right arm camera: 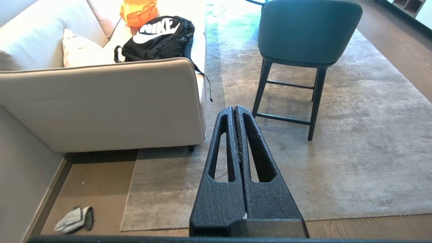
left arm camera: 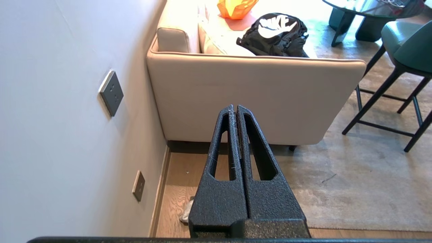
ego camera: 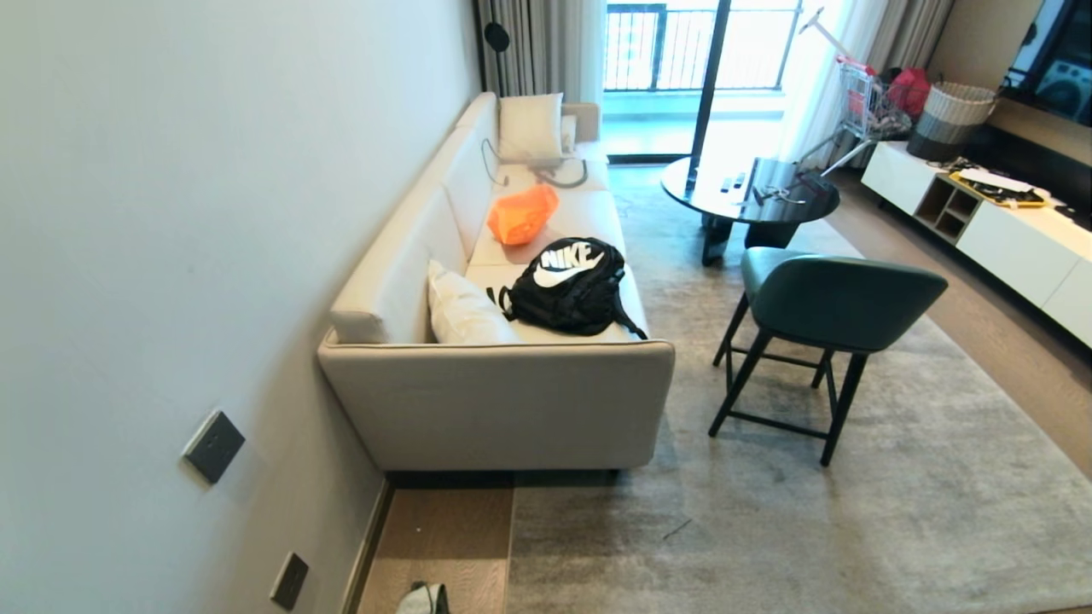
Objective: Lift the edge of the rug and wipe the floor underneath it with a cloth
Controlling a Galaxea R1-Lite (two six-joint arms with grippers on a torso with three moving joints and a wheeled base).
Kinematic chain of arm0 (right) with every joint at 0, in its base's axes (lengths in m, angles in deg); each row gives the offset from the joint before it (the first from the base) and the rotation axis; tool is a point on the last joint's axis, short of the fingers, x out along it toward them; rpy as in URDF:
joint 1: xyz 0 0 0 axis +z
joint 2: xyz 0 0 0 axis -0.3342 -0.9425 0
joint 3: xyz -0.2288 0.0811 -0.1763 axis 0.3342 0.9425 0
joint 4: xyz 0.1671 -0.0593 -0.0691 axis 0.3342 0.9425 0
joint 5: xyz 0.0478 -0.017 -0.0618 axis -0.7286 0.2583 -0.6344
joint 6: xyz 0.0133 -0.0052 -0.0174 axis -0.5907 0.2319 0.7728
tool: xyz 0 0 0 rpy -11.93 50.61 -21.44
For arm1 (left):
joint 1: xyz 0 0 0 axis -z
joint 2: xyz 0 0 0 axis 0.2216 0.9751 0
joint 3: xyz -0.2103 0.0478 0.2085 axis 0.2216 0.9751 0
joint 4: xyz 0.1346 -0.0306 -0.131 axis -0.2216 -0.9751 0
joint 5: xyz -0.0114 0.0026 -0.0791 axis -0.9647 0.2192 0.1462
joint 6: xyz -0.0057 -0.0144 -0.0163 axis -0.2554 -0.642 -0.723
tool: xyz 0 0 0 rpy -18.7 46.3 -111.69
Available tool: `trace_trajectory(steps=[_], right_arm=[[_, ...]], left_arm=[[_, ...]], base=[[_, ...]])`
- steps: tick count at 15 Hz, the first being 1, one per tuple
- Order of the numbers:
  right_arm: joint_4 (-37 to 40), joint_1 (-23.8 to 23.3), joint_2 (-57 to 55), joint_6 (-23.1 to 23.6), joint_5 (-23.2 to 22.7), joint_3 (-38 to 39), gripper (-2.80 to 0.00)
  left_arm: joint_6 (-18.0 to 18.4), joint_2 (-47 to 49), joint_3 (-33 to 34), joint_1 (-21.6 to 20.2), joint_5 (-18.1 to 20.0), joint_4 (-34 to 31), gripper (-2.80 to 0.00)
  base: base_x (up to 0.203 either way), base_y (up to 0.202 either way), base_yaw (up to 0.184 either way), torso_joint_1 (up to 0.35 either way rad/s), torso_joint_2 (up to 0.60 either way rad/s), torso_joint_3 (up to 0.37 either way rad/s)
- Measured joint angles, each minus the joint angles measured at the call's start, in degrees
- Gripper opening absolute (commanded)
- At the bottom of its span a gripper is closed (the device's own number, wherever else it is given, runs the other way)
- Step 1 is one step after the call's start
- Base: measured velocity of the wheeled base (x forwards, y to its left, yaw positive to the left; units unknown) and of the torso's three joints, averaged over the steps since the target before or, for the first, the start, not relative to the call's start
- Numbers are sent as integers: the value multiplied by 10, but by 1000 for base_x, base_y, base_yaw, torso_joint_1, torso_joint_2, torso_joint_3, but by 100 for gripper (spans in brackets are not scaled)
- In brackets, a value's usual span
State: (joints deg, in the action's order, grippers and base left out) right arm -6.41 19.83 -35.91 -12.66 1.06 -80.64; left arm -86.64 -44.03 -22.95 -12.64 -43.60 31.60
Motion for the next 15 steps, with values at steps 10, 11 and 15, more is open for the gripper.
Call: trace_trajectory(steps=[10,11,15], right_arm=[[0,0,0,0,-1,0,-280],[0,0,0,0,0,0,-280],[0,0,0,0,0,0,-280]], left_arm=[[0,0,0,0,0,0,-280],[0,0,0,0,0,0,-280],[0,0,0,0,0,0,-280]], base=[[0,0,0,64,-151,-77],[0,0,0,0,0,0],[0,0,0,0,0,0]])
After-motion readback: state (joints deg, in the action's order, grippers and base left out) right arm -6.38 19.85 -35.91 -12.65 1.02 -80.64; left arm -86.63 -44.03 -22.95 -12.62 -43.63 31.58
